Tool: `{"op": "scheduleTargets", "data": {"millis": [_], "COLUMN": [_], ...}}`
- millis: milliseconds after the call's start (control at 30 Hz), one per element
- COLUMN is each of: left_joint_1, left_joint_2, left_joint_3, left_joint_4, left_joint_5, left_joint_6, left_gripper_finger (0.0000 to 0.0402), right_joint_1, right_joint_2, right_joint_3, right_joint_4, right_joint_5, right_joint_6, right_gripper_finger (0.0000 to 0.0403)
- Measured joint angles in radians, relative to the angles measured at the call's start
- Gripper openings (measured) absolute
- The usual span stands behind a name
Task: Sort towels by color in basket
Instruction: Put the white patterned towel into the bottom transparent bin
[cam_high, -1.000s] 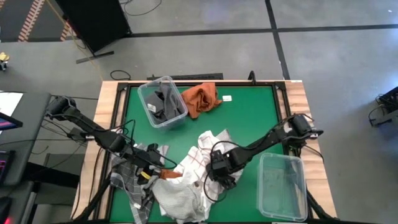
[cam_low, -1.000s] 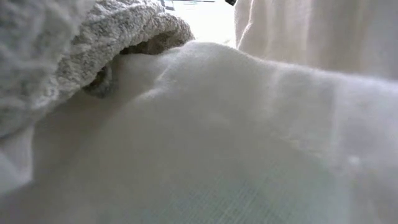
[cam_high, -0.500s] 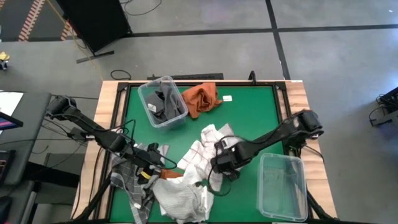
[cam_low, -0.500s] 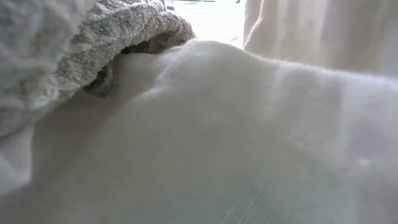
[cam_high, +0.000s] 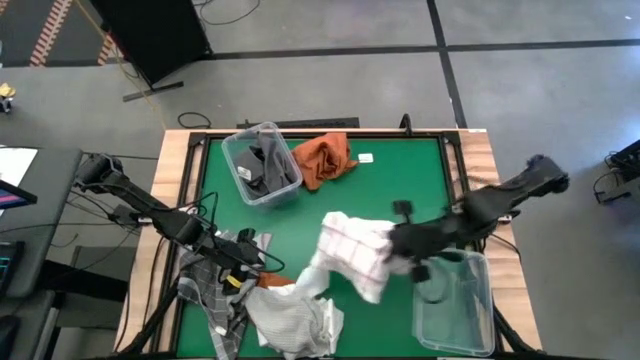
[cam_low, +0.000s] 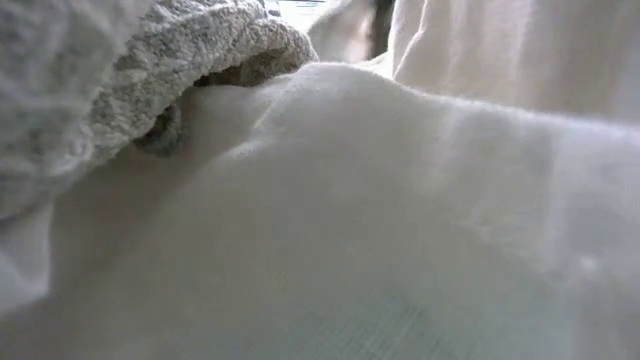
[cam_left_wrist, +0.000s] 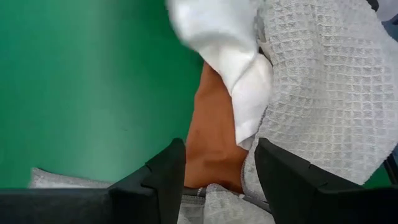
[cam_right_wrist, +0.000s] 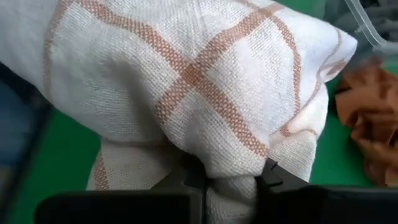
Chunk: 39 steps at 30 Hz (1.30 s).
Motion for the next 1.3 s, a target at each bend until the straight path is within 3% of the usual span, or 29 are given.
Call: {"op": "scheduleTargets", "data": {"millis": [233, 400, 533, 733, 900, 967, 1033, 1167, 1300], "left_joint_1": [0.0, 0.0, 0.009, 0.01, 0.01, 0.01, 0.01, 0.01, 0.01], "left_joint_2": [0.0, 0.0, 0.0, 0.0, 0.0, 0.0, 0.0, 0.0, 0.0], "left_joint_3": [0.0, 0.0, 0.0, 0.0, 0.0, 0.0, 0.0, 0.0, 0.0], "left_joint_4": [0.001, 0.001, 0.0, 0.0, 0.0, 0.0, 0.0, 0.0, 0.0], "left_joint_5": [-0.017, -0.02, -0.023, -0.025, -0.025, -0.025, -0.025, -0.025, -0.025], "left_joint_6": [0.019, 0.031, 0.031, 0.027, 0.026, 0.026, 0.026, 0.025, 0.027], "left_gripper_finger": [0.0183, 0.0183, 0.0183, 0.0183, 0.0183, 0.0183, 0.0183, 0.0183, 0.0183], "right_joint_1": [0.157, 0.256, 0.26, 0.168, 0.086, 0.055, 0.033, -0.016, -0.047], "right_joint_2": [-0.185, -0.26, -0.246, -0.15, -0.042, -0.009, 0.025, 0.07, 0.094], "right_joint_3": [0.058, 0.06, 0.06, 0.06, 0.06, 0.06, 0.06, 0.059, 0.06], "right_joint_4": [-0.175, -0.165, -0.091, 0.048, 0.083, 0.073, 0.072, 0.068, 0.071], "right_joint_5": [0.017, 0.167, 0.236, 0.243, 0.237, 0.202, 0.174, 0.081, 0.035], "right_joint_6": [0.286, 0.327, 0.215, 0.032, -0.104, -0.14, -0.166, -0.2, -0.202], "right_gripper_finger": [0.0073, 0.0073, 0.0073, 0.0075, 0.0176, 0.0191, 0.016, 0.0031, 0.0022]}}
